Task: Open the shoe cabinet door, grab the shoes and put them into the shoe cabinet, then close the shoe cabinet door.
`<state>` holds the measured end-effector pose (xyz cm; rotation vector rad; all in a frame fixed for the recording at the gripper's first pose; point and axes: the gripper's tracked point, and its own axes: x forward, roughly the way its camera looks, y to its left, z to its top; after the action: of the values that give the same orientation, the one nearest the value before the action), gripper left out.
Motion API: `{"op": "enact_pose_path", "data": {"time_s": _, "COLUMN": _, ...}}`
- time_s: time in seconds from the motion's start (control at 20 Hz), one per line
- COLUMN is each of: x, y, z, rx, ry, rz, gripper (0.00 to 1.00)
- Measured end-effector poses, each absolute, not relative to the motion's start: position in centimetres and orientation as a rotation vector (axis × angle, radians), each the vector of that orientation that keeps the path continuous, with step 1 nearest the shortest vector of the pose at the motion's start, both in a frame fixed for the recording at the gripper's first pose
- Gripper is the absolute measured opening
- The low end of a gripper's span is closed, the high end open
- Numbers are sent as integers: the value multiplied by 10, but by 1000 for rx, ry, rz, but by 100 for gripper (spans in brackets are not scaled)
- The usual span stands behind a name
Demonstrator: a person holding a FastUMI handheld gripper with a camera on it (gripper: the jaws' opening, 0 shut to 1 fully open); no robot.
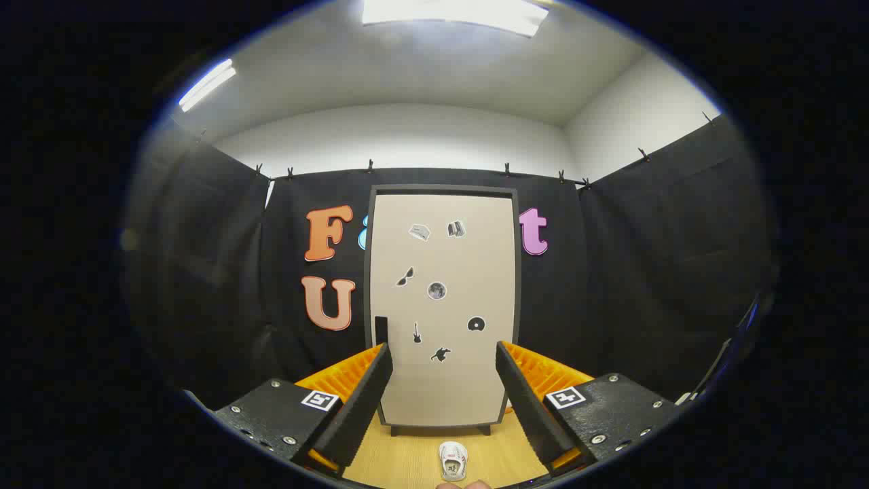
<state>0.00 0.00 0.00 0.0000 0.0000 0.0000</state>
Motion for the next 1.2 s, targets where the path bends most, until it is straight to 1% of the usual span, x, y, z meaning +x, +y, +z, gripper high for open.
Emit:
{"op": "enact_pose_path", "data": {"time_s": 0.5, "x": 25, "y": 19, "z": -12, "rx": 27, "ry": 15, "rz": 58, "gripper": 95}}
{"op": "enact_pose_path", "data": {"time_s": 0.65, "x": 29, "y": 21, "z": -10, "rx": 6, "ry": -3, "rz": 52, "gripper": 95}}
{"op": "enact_pose_path", "data": {"time_s": 1.0, "x": 39, "y": 52, "z": -12, "rx": 39, "ry": 9, "rz": 109, "gripper": 95}}
{"op": "enact_pose_path", "data": {"time_s": 1.2, "x": 49, "y": 65, "z": -11, "rx": 34, "ry": -12, "rz": 90, "gripper": 95}}
